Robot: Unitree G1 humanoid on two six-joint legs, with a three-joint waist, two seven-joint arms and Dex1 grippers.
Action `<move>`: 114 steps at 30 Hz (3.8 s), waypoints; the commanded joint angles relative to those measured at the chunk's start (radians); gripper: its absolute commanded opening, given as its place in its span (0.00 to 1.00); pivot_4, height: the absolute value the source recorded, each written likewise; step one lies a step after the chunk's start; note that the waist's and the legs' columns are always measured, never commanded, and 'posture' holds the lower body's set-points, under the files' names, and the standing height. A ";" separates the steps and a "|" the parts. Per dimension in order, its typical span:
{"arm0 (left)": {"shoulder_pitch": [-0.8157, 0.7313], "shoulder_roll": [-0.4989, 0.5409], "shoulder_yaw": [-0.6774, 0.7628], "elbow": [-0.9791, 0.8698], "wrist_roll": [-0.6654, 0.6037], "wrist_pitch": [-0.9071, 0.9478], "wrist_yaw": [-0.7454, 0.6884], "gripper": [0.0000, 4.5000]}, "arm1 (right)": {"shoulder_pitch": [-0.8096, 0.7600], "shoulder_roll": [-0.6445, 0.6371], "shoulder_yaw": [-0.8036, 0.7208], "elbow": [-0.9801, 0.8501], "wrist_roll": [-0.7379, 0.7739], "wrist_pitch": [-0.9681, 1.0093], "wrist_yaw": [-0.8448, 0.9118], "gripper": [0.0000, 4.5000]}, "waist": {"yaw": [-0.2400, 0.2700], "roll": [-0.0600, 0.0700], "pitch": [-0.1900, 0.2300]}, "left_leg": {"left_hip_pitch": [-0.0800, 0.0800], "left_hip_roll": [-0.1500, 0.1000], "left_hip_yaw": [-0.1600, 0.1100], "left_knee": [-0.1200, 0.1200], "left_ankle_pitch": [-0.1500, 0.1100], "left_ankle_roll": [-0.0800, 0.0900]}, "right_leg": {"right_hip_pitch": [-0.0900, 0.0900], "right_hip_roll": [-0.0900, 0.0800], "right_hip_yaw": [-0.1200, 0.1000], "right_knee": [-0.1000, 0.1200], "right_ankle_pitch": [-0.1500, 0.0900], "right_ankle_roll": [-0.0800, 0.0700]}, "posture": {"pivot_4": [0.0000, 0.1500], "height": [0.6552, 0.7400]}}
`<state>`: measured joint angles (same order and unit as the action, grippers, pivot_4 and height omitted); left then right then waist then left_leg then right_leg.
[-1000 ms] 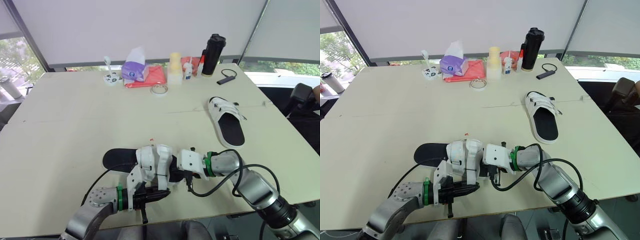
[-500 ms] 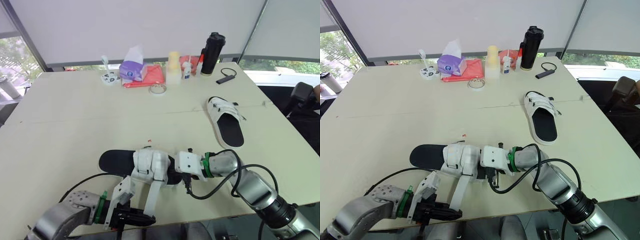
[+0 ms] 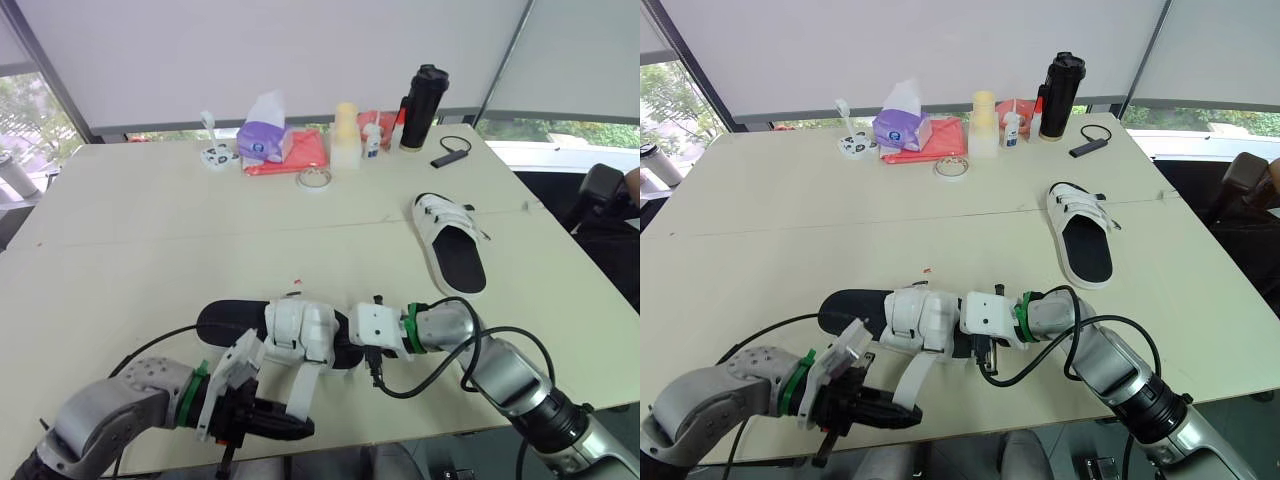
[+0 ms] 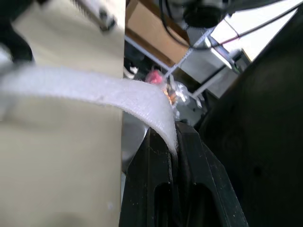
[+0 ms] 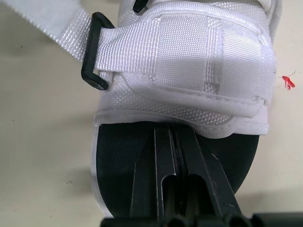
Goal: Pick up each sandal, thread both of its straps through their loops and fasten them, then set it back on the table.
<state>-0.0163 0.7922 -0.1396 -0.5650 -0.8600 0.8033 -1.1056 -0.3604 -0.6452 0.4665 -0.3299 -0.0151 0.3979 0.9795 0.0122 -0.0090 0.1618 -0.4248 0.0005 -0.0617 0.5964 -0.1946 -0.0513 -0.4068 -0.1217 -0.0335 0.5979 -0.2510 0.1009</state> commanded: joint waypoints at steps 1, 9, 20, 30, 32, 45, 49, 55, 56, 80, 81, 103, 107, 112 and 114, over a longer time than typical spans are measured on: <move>-0.037 -0.004 0.030 -0.033 -0.045 0.001 -0.008 0.00 | 0.020 -0.013 0.025 0.099 -0.046 0.033 -0.007 0.00 | -0.001 0.000 0.000 | 0.000 0.000 0.000 0.000 0.000 0.000 | 0.000 0.000 0.000 0.000 0.000 0.000 | 1.00 0.88; -0.137 -0.065 0.036 0.017 -0.039 0.000 0.040 0.00 | 0.009 0.000 0.031 0.116 -0.052 0.024 -0.010 0.00 | -0.001 0.000 0.000 | 0.001 0.000 0.000 0.001 0.000 0.000 | 0.003 0.001 0.001 0.004 0.001 0.001 | 1.00 0.88; -0.379 -0.236 0.041 0.214 -0.011 0.073 0.206 0.00 | 0.005 -0.001 0.030 0.131 -0.065 0.007 -0.018 0.00 | -0.002 -0.006 0.003 | 0.003 0.000 -0.003 0.005 0.000 0.001 | 0.003 0.003 0.001 0.016 0.002 0.004 | 1.00 0.88; -0.398 -0.279 0.041 0.290 0.029 0.109 0.284 0.00 | 0.013 -0.002 0.028 0.126 -0.068 0.007 -0.026 0.00 | 0.000 -0.006 0.003 | 0.003 0.000 -0.005 0.008 0.000 0.000 | 0.004 0.003 0.001 0.017 0.004 0.008 | 1.00 0.88; -0.396 -0.289 0.041 0.306 0.039 0.124 0.318 0.08 | 0.014 -0.002 0.026 0.127 -0.069 0.008 -0.028 0.00 | -0.001 -0.006 0.003 | 0.003 0.000 -0.005 0.009 0.000 0.000 | 0.005 0.003 0.001 0.017 0.004 0.008 | 1.00 0.88; -0.437 -0.371 0.088 0.354 0.071 0.109 0.448 0.99 | 0.013 0.001 0.026 0.128 -0.071 0.011 -0.030 0.00 | 0.001 -0.006 0.003 | 0.006 0.000 -0.006 0.013 -0.001 -0.002 | 0.009 0.003 0.001 0.016 0.004 0.008 | 1.00 0.88; -0.498 -0.425 0.153 0.397 0.045 0.111 0.499 0.99 | 0.010 0.004 0.027 0.131 -0.071 0.009 -0.031 0.00 | 0.000 -0.006 0.003 | 0.006 0.000 -0.006 0.015 -0.002 -0.003 | 0.009 0.003 0.000 0.014 0.003 0.008 | 1.00 0.88; -0.623 -0.473 0.236 0.443 -0.006 0.145 0.550 0.99 | 0.002 0.009 0.026 0.143 -0.075 0.004 -0.027 0.00 | 0.000 -0.007 0.004 | 0.005 0.000 -0.006 0.014 0.000 -0.001 | 0.012 0.003 0.000 0.014 0.004 0.009 | 1.00 0.88; -0.649 -0.474 0.246 0.452 -0.010 0.148 0.552 0.99 | 0.000 0.010 0.027 0.146 -0.076 0.003 -0.027 0.00 | 0.000 -0.007 0.004 | 0.005 0.000 -0.006 0.014 0.000 -0.001 | 0.012 0.003 0.000 0.014 0.004 0.009 | 1.00 0.88; -0.810 -0.282 -0.106 0.814 0.400 -0.121 -0.075 0.99 | -0.015 0.018 0.034 0.172 -0.080 -0.015 -0.039 0.00 | -0.002 -0.007 0.004 | -0.001 0.000 -0.005 0.013 0.000 0.000 | 0.004 0.003 0.000 0.015 0.005 0.010 | 1.00 0.88; -0.809 -0.285 -0.105 0.814 0.404 -0.120 -0.079 0.99 | -0.014 0.018 0.033 0.171 -0.080 -0.014 -0.040 0.00 | -0.002 -0.007 0.005 | -0.001 0.000 -0.005 0.013 0.000 0.000 | 0.004 0.003 0.000 0.015 0.005 0.011 | 1.00 0.88; -0.771 -0.280 -0.159 0.772 0.473 -0.066 -0.132 0.99 | -0.010 0.017 0.034 0.168 -0.084 -0.015 -0.047 0.00 | -0.002 -0.007 0.004 | -0.001 0.000 -0.005 0.013 0.000 0.000 | 0.004 0.003 0.000 0.016 0.005 0.011 | 1.00 0.88; -0.775 -0.294 -0.153 0.782 0.479 -0.062 -0.112 0.82 | -0.007 0.015 0.034 0.164 -0.083 -0.012 -0.047 0.00 | -0.002 -0.007 0.004 | -0.001 0.000 -0.005 0.013 0.000 0.000 | 0.004 0.003 0.000 0.016 0.005 0.011 | 1.00 0.88; -0.780 -0.317 -0.129 0.789 0.469 -0.048 -0.091 0.27 | -0.004 0.014 0.033 0.161 -0.083 -0.010 -0.047 0.00 | 0.000 -0.007 0.004 | -0.001 0.000 -0.005 0.014 0.000 0.000 | 0.005 0.003 0.000 0.016 0.005 0.011 | 1.00 0.88; -0.780 -0.320 -0.122 0.787 0.468 -0.045 -0.086 0.04 | -0.003 0.014 0.032 0.161 -0.083 -0.009 -0.047 0.00 | -0.001 -0.007 0.004 | -0.001 0.000 -0.005 0.014 0.000 0.000 | 0.005 0.003 0.000 0.016 0.005 0.011 | 1.00 0.88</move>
<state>-0.7857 0.4740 -0.2848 0.2338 -0.3870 0.7577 -1.1993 -0.3956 -0.6070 0.4785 -0.2491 -0.0331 0.3370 0.9492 0.0117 -0.0158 0.1663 -0.4259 0.0005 -0.0670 0.6103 -0.1945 -0.0513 -0.4020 -0.1188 -0.0332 0.6135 -0.2460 0.1115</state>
